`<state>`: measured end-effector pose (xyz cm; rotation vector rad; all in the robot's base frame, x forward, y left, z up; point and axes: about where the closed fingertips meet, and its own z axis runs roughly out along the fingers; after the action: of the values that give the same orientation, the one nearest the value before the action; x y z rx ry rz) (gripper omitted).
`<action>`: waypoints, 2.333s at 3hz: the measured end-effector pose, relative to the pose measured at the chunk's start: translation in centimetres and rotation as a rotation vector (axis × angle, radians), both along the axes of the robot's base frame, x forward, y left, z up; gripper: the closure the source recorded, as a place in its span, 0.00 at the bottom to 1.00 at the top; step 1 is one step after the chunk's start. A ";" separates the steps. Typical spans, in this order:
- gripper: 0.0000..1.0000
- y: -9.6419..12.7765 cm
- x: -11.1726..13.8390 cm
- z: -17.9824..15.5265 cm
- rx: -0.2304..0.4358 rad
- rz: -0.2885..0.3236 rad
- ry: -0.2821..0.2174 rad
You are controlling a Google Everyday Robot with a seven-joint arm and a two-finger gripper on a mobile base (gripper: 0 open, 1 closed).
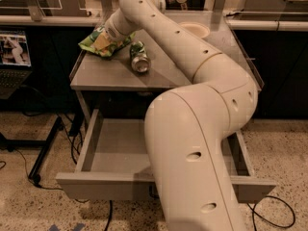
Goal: Place green rice chip bag into top drawer
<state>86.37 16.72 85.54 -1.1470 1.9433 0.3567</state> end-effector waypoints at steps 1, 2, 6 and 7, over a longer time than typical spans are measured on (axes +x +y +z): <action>1.00 0.8 -1.8 3.3 0.023 0.096 -0.025; 1.00 0.7 -4.6 8.3 0.018 0.197 -0.077; 1.00 -8.1 -19.4 20.8 0.077 0.386 -0.290; 1.00 -10.6 -24.0 19.0 0.094 0.385 -0.289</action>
Offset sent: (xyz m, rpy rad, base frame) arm -0.0815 -0.0026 0.1653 0.0161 -0.1644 0.3179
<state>62.34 6.16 104.53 -1.4257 1.4402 0.4526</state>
